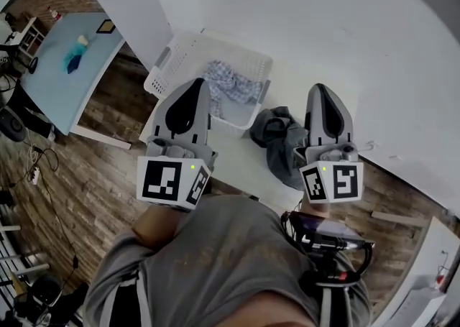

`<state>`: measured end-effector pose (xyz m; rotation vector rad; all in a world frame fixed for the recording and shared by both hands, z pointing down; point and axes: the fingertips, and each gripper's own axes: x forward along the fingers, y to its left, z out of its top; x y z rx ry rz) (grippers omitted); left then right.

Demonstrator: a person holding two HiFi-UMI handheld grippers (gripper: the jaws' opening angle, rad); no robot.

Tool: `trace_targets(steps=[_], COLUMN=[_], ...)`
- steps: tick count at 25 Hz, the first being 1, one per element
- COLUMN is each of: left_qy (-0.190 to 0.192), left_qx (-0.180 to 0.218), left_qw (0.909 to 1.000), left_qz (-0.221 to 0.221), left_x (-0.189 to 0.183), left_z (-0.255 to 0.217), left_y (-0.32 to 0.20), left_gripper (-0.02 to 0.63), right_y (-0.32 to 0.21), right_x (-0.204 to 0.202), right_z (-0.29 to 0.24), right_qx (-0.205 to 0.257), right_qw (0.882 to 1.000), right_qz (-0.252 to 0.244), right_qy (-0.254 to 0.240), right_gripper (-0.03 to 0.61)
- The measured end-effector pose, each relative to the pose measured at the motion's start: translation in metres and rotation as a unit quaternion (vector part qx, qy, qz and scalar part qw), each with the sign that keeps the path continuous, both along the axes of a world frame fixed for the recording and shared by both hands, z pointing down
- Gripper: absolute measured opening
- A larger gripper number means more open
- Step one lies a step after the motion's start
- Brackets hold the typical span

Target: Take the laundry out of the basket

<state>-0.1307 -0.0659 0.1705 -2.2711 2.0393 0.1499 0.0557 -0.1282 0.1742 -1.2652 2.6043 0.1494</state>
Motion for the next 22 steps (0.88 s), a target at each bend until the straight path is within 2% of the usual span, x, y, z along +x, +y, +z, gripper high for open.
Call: trace_targets(steps=[4,8,22], left_qy=[0.005,0.008,0.011], left_qx=[0.023,0.029,0.001], left_qw=[0.9997,0.9995,0.9995], left_qz=[0.005,0.009,-0.030], left_x=[-0.012,-0.017,-0.001], left_z=[-0.017,-0.020,-0.002], left_y=[-0.004,-0.007,-0.004], left_gripper=[0.009,0.008,0.008], right_y=[-0.004,-0.003,0.002], right_x=[-0.009,-0.014,0.014], right_z=[-0.010,-0.014,0.001], right_qx=[0.013,0.021,-0.007], right_qw=[1.000,1.000,1.000], right_qz=[0.002,0.000,-0.003], right_qy=[-0.003,-0.001,0.004], right_gripper=[0.008,0.008,0.008])
